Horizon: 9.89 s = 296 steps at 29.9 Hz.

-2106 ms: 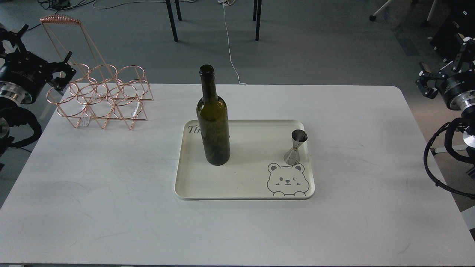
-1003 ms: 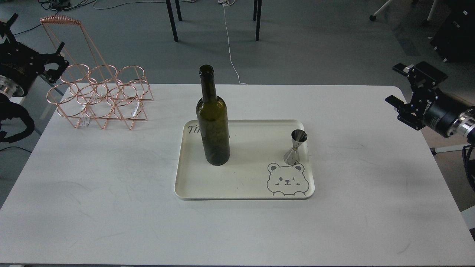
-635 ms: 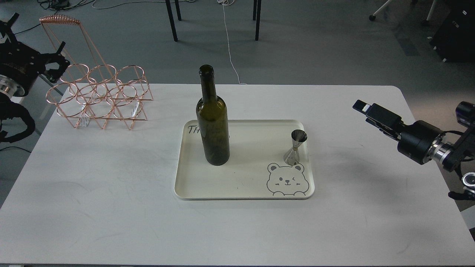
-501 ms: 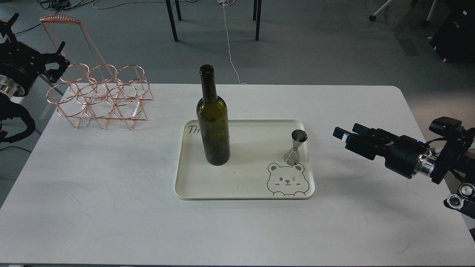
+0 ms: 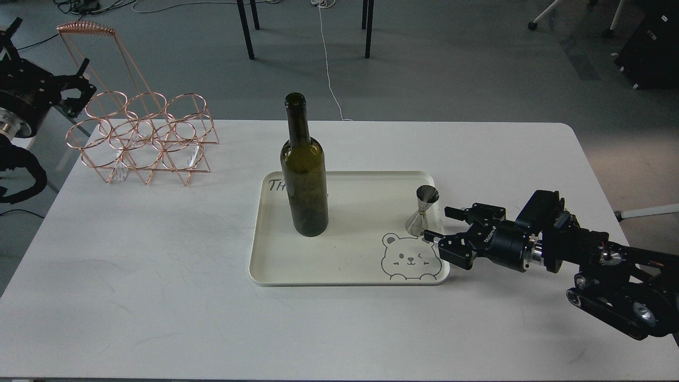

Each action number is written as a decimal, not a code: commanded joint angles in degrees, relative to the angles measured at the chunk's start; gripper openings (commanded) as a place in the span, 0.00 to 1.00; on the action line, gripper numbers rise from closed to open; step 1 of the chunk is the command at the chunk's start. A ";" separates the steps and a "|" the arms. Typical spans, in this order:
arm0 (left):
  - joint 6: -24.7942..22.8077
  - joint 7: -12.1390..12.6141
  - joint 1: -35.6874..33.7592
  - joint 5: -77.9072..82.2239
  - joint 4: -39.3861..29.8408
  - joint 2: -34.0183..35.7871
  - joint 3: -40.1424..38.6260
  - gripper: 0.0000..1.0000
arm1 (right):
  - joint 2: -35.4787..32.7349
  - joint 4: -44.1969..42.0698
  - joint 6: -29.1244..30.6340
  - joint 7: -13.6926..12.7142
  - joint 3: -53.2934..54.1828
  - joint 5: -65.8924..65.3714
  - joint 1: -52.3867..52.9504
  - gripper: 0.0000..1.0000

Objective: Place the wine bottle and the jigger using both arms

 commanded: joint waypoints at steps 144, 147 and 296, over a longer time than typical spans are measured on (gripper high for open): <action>14.16 0.37 -2.82 124.87 -57.41 11.15 11.70 0.98 | -7.25 -24.68 27.54 -0.01 22.31 95.78 11.07 0.96; 14.34 0.45 -2.82 128.66 -57.41 8.51 11.61 0.98 | -6.71 -25.48 28.16 -0.01 22.31 98.69 11.33 0.96; -1.97 -8.60 -1.51 -8.17 6.67 4.46 12.94 0.98 | -5.14 -29.26 40.02 -3.13 23.28 117.33 6.15 0.99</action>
